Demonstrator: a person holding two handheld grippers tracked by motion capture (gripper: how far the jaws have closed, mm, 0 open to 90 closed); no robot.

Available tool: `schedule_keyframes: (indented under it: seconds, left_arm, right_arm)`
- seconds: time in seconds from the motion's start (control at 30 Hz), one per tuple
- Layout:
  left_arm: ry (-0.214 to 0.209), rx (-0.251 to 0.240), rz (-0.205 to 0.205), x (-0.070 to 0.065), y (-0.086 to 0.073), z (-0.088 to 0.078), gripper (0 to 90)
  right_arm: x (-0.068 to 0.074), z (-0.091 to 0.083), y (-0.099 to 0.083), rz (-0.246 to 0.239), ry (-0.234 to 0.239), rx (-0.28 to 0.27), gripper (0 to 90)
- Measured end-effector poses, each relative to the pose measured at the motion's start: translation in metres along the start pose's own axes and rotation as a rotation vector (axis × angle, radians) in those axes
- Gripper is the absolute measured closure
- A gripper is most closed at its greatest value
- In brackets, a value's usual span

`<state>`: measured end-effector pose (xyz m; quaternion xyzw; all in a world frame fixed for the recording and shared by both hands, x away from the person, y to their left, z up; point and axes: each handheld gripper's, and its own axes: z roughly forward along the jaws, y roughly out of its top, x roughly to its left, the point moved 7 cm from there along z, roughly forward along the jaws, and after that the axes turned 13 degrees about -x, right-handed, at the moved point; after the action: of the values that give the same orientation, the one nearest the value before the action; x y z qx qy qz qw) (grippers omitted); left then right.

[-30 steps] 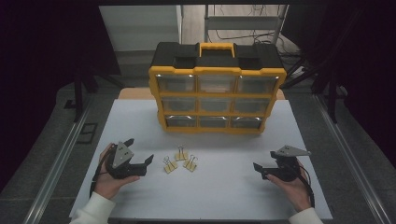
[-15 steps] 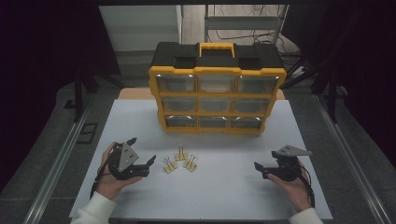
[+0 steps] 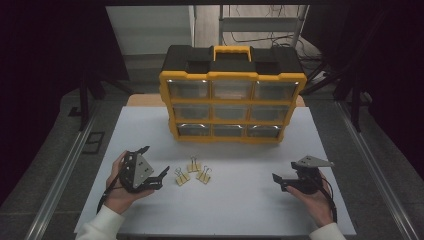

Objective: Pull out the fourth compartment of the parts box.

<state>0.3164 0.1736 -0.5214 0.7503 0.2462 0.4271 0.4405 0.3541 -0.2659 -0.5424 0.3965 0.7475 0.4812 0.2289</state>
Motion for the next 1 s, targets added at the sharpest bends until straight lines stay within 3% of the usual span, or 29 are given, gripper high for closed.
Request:
schedule_keyframes:
  seconds: [0.2, 1.0]
  left_arm:
    - [0.007, 0.004, 0.037, -0.001, 0.002, 0.001, 12.6]
    - [0.023, -0.01, 0.075, 0.003, 0.017, 0.009, 12.6]
  right_arm:
    - [0.0, 0.001, -0.001, -0.002, 0.0, 0.004, 12.9]
    - [0.0, 0.002, 0.001, -0.005, -0.001, -0.005, 13.5]
